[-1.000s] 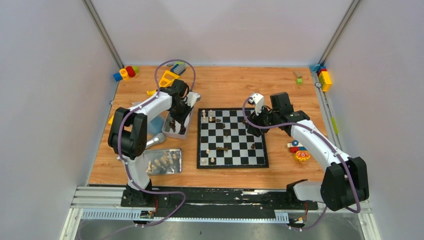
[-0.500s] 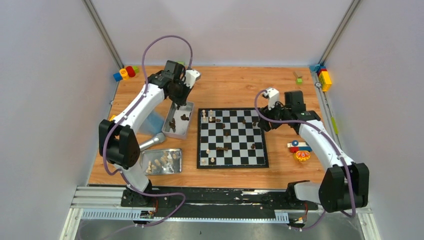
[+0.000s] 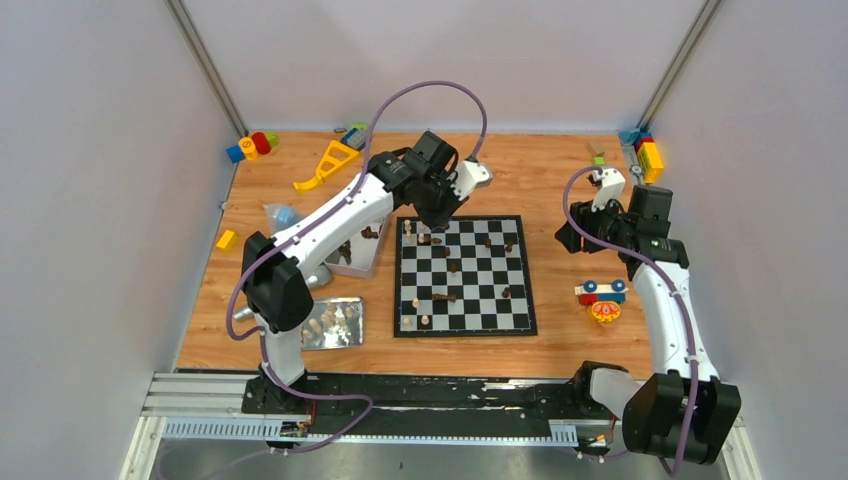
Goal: Set up the chess pieces on the board
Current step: Place the chess piece on the chessboard.
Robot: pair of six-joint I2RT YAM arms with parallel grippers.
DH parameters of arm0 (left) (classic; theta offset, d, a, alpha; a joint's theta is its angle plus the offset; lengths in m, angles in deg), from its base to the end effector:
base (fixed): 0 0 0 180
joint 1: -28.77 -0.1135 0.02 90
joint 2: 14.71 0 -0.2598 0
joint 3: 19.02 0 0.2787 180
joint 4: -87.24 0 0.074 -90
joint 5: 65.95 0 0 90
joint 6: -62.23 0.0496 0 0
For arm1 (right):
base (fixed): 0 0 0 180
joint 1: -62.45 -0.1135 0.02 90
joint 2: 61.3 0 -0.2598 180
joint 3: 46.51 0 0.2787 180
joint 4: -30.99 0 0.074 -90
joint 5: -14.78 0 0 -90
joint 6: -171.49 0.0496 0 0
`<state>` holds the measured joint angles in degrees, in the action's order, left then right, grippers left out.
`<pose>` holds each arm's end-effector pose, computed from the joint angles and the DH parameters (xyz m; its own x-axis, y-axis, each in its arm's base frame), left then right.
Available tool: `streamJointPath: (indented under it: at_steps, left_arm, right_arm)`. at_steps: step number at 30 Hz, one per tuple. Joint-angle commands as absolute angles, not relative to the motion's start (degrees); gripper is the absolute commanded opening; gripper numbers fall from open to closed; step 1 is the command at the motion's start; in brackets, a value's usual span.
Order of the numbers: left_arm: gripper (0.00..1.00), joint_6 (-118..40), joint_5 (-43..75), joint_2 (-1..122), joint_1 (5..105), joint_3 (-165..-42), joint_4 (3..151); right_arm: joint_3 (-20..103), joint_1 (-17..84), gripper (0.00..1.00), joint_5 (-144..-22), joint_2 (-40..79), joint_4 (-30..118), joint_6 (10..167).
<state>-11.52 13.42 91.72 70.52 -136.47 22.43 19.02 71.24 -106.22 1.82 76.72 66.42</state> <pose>0.3218 -0.2995 0.3169 -0.3720 0.7007 -0.6088 0.8748 0.4840 0.0224 0.2665 -0.0154 0.2770 -0.5925 -0.1339 -0.7944 -0.4074 0.9005 0.1520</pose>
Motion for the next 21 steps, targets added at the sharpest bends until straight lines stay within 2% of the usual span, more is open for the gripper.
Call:
streamJointPath:
  at_steps: [1,4,9,21]
  left_arm:
    - [0.04,-11.83,11.47,91.56,70.29,-138.17,22.21]
    - [0.04,-12.37,7.98,92.07,70.97,-137.95,23.32]
    - [0.05,-11.46,9.27,98.15,74.59,-142.31,22.48]
    - [0.09,-11.39,9.75,118.01,84.21,-166.1,15.42]
  right_arm:
    - [17.93,71.5,0.52,-109.44,0.03,76.95,66.99]
    - [17.95,71.58,0.52,-108.85,0.34,77.25,66.78]
    - [18.1,73.5,0.51,-106.22,0.28,76.85,68.26]
    - [18.8,87.48,0.5,-107.46,0.25,77.57,69.01]
